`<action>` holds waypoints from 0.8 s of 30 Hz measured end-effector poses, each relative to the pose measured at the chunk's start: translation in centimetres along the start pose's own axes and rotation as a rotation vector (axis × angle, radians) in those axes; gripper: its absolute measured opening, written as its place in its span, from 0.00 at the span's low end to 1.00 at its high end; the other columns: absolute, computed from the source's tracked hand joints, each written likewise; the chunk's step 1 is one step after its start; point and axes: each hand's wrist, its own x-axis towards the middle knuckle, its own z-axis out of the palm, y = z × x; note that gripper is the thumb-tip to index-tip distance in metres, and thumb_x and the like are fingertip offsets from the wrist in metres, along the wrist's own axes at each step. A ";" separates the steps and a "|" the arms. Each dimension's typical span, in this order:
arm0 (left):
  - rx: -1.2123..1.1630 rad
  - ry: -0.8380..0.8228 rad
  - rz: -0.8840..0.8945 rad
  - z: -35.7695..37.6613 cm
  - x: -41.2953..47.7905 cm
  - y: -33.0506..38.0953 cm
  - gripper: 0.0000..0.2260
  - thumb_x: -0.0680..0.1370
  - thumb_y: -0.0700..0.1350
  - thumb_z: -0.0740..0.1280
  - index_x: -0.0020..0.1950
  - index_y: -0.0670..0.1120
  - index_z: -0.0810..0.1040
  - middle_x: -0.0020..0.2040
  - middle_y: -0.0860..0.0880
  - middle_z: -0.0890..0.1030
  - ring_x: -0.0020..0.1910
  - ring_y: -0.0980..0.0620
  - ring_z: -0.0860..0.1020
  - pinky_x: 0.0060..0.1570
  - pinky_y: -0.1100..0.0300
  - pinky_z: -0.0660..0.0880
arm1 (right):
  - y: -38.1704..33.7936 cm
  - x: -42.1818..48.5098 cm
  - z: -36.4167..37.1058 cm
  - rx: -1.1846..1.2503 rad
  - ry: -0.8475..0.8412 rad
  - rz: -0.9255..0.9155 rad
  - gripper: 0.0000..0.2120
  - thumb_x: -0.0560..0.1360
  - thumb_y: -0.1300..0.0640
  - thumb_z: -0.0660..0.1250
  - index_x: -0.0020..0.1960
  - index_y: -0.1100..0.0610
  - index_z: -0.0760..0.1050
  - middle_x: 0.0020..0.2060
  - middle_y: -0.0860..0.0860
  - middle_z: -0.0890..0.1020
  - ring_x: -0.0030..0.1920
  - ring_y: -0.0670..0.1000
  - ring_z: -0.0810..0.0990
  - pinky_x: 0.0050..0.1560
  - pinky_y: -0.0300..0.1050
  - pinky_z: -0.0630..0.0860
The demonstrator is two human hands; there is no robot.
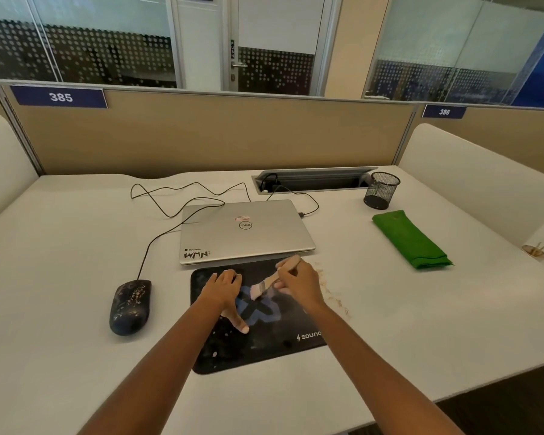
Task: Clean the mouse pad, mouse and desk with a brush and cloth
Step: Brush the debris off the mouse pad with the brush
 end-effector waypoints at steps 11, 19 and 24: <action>0.004 0.001 -0.010 0.0 0.0 0.1 0.53 0.68 0.61 0.72 0.77 0.42 0.42 0.78 0.43 0.46 0.77 0.43 0.44 0.75 0.49 0.41 | 0.1 1.6 -8.2 -0.427 0.336 -0.146 0.06 0.76 0.65 0.60 0.48 0.65 0.76 0.43 0.60 0.82 0.43 0.59 0.79 0.43 0.47 0.74; 0.002 0.015 -0.010 0.1 0.0 0.1 0.52 0.68 0.61 0.73 0.77 0.43 0.44 0.78 0.44 0.48 0.77 0.43 0.46 0.75 0.48 0.43 | -1.8 -0.1 0.0 -0.086 -0.003 -0.054 0.05 0.77 0.60 0.62 0.50 0.59 0.75 0.42 0.55 0.80 0.37 0.49 0.80 0.44 0.39 0.80; 0.003 0.019 -0.007 0.1 -0.2 0.0 0.52 0.68 0.61 0.72 0.77 0.42 0.44 0.78 0.44 0.47 0.77 0.44 0.45 0.75 0.48 0.42 | -0.8 0.3 -1.1 -0.133 -0.002 -0.012 0.07 0.77 0.61 0.63 0.52 0.62 0.75 0.44 0.59 0.81 0.33 0.45 0.78 0.35 0.32 0.77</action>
